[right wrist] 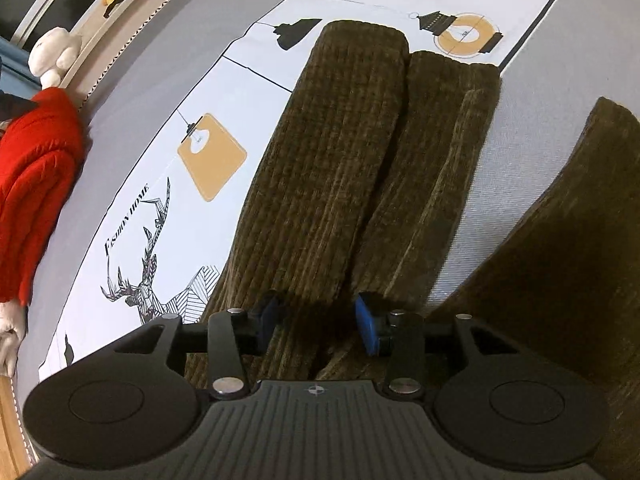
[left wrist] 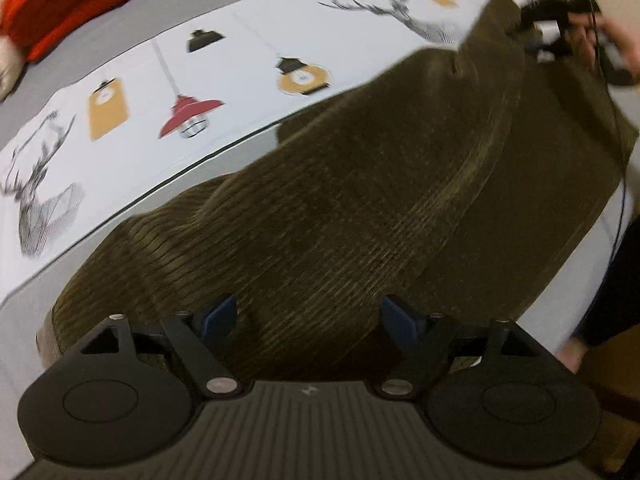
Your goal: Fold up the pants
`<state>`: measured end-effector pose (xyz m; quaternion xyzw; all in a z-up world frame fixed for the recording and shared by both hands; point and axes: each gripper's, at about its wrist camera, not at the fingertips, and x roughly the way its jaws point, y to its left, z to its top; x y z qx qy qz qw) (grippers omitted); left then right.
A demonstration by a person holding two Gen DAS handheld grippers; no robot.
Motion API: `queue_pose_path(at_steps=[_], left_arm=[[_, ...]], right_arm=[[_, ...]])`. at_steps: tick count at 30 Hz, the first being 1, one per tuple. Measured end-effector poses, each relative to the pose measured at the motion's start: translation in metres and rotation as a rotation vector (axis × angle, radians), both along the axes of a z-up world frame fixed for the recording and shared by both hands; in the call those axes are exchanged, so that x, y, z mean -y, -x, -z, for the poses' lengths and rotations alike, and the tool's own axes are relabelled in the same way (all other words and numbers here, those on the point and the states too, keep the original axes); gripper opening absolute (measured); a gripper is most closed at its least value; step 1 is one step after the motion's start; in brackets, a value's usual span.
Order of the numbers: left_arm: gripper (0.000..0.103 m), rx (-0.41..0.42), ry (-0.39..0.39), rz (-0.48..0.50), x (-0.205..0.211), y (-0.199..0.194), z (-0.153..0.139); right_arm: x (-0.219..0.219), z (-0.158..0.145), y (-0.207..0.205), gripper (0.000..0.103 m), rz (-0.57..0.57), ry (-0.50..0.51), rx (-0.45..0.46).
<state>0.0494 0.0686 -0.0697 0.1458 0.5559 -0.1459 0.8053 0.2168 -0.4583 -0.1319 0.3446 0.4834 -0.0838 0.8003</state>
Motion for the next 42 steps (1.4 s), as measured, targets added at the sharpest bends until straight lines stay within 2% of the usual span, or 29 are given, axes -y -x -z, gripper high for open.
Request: queue_pose_path(at_steps=[1,2,5,7,8,9,11,13,16,20,22,24,27,29,31,33,35,37,39,42], left_arm=[[0.084,-0.003,-0.009,0.02,0.006,-0.002,0.004],[0.084,-0.005,-0.019,0.037,0.008,-0.002,0.008],[0.081,-0.013,-0.082,0.095,0.021,-0.004,0.023],[0.056,-0.013,-0.118,0.118,0.025,-0.005,0.03],[0.028,-0.017,-0.119,0.117,0.025,-0.006,0.032],[0.007,-0.023,-0.112,0.111,0.023,-0.008,0.032],[0.005,0.003,-0.118,0.103,0.02,-0.009,0.027],[0.004,0.036,-0.097,0.091,0.014,-0.005,0.016],[0.003,0.08,-0.021,0.078,-0.002,0.006,-0.006],[0.003,0.144,0.118,0.063,-0.038,0.032,-0.041],[0.003,0.124,0.182,0.084,-0.053,0.045,-0.047],[0.003,0.07,0.171,0.121,-0.057,0.053,-0.039],[0.003,-0.01,0.059,0.182,-0.048,0.059,-0.019],[0.005,-0.005,0.054,0.171,-0.049,0.056,-0.02],[0.012,0.028,0.114,0.109,-0.056,0.044,-0.032],[0.029,0.07,0.169,0.037,-0.063,0.033,-0.044],[0.036,0.105,0.193,-0.034,-0.065,0.021,-0.051],[0.037,0.117,0.197,-0.094,-0.067,0.012,-0.054],[0.038,0.122,0.176,-0.143,-0.066,0.002,-0.055],[0.04,0.117,0.147,-0.187,-0.065,-0.01,-0.055]], right_arm=[[0.0,0.0,-0.001,0.035,-0.002,-0.001,0.002],[-0.001,-0.001,0.0,0.019,-0.002,-0.005,0.006],[0.003,-0.007,0.003,0.013,0.015,-0.017,0.028],[0.006,-0.016,0.009,0.011,0.028,-0.03,0.056],[0.007,-0.023,0.014,0.011,0.033,-0.038,0.074],[0.008,-0.03,0.018,0.011,0.036,-0.046,0.089],[0.007,-0.049,0.03,0.011,0.03,-0.042,0.125],[0.008,-0.067,0.043,0.01,0.006,-0.021,0.163],[0.011,-0.096,0.074,0.01,-0.01,0.011,0.214],[0.023,-0.114,0.126,0.009,0.026,0.051,0.175],[0.031,-0.111,0.154,0.009,0.03,0.056,0.12],[0.036,-0.097,0.179,0.009,0.006,0.067,0.01],[0.037,-0.063,0.2,0.01,-0.043,0.054,-0.182],[0.043,-0.055,0.204,0.011,-0.046,0.053,-0.217],[0.054,-0.054,0.207,0.011,0.003,0.038,-0.208],[0.076,-0.061,0.212,0.012,0.142,0.027,-0.147],[0.099,-0.074,0.22,0.014,0.287,0.066,-0.068],[0.123,-0.083,0.229,0.016,0.416,0.11,-0.011],[0.142,-0.077,0.234,0.023,0.503,0.095,-0.016],[0.151,-0.049,0.229,0.03,0.517,-0.015,-0.097]])
